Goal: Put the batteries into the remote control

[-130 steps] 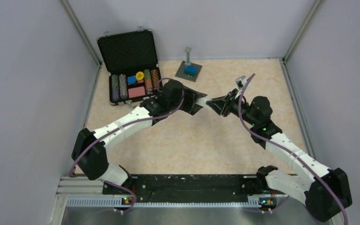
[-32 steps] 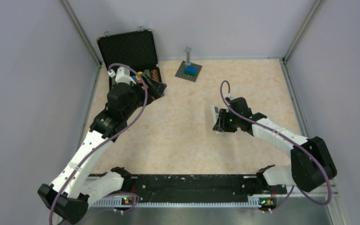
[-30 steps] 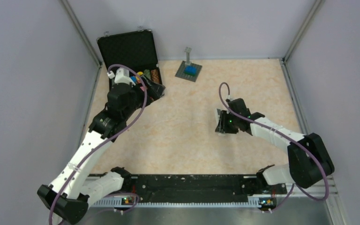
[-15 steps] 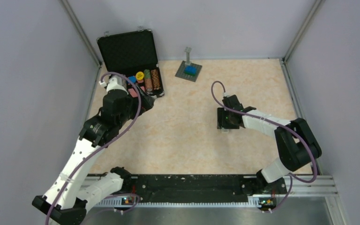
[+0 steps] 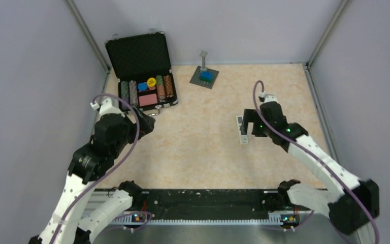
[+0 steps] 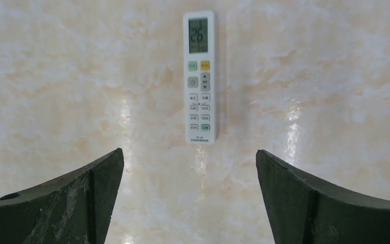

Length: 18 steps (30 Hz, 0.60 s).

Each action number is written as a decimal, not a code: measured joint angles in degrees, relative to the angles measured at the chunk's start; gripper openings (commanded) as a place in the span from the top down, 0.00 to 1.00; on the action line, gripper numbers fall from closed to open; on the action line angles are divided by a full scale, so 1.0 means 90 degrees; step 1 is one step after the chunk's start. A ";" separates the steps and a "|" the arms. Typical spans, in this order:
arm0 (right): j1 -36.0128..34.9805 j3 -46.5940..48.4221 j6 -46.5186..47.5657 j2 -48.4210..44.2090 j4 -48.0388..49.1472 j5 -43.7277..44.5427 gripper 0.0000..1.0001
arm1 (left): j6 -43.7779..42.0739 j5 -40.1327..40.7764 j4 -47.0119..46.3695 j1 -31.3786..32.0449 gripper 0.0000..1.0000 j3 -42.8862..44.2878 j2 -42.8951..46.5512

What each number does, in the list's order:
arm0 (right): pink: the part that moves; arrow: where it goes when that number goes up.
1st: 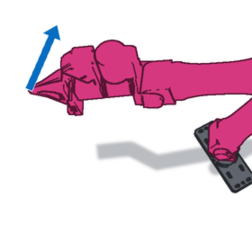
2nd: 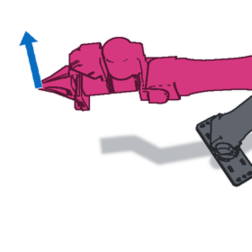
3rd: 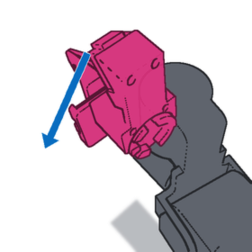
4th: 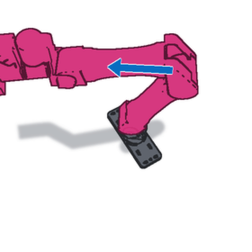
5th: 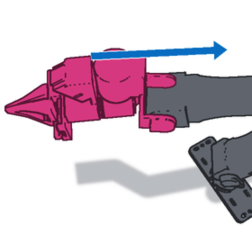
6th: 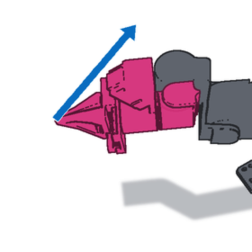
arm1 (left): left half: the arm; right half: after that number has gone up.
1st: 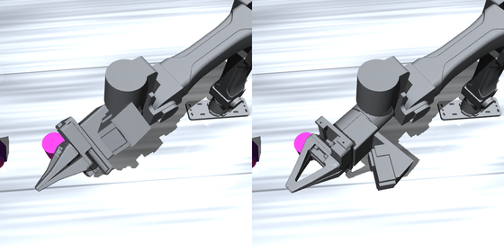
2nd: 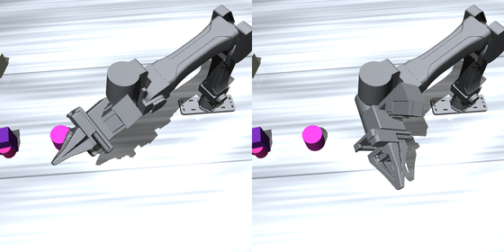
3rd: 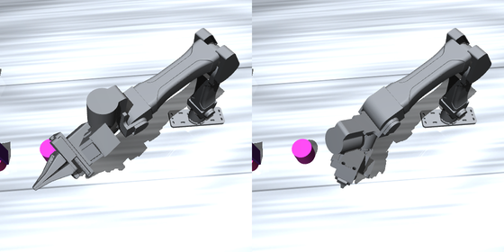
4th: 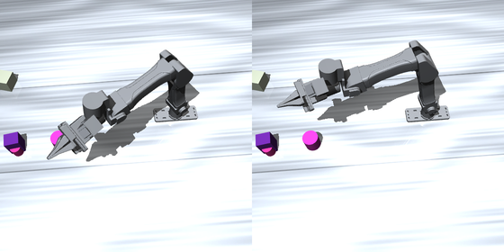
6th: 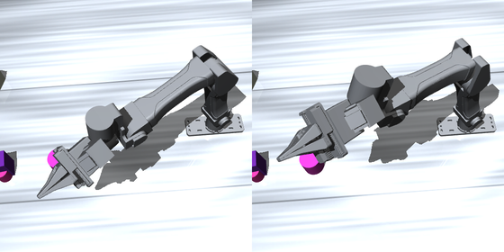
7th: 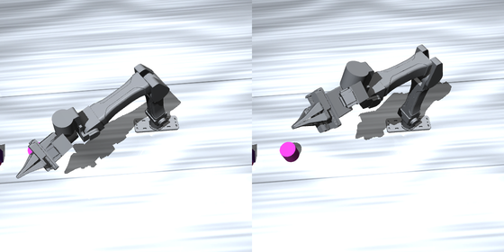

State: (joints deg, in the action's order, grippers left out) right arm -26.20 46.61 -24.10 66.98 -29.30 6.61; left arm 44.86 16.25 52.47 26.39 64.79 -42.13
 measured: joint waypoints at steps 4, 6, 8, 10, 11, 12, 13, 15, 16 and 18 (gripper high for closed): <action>0.0000 0.0272 -0.0214 -0.1780 -0.0612 0.0729 0.01 | -0.0185 0.0063 0.0129 0.0000 0.01 -0.0022 0.0537; 0.0000 0.0510 -0.0321 -0.2494 -0.0952 0.1217 0.01 | -0.0379 0.0056 0.0136 0.0000 0.01 -0.0027 0.0797; 0.0000 0.0753 -0.0391 -0.3162 -0.1265 0.1700 0.01 | -0.0588 0.0046 0.0129 0.0000 0.01 -0.0080 0.1042; 0.0000 0.0979 -0.0444 -0.3764 -0.1532 0.2154 0.01 | -0.0767 0.0036 0.0134 0.0000 0.01 -0.0138 0.1265; 0.0000 0.1098 -0.0464 -0.4112 -0.1659 0.2390 0.01 | -0.0845 0.0039 0.0146 0.0000 0.01 -0.0158 0.1370; 0.0000 0.1217 -0.0476 -0.4418 -0.1763 0.2611 0.01 | -0.0899 0.0041 0.0153 0.0000 0.01 -0.0168 0.1447; 0.0000 0.1328 -0.0495 -0.4685 -0.1848 0.2798 0.01 | -0.0952 0.0044 0.0160 0.0000 0.01 -0.0170 0.1508; 0.0000 0.1535 -0.0510 -0.5127 -0.1945 0.3155 0.01 | -0.1037 0.0070 0.0185 0.0000 0.01 -0.0177 0.1627; 0.0000 0.1613 -0.0515 -0.5292 -0.1977 0.3300 0.01 | -0.1066 0.0085 0.0192 0.0000 0.01 -0.0185 0.1676; 0.0000 0.1753 -0.0517 -0.5564 -0.2062 0.3577 0.01 | -0.1124 0.0090 0.0214 0.0000 0.01 -0.0192 0.1761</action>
State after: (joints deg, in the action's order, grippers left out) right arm -26.20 62.39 -28.75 16.91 -47.86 38.81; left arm 34.74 17.06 54.39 26.39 63.07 -26.28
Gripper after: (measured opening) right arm 0.990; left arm 0.991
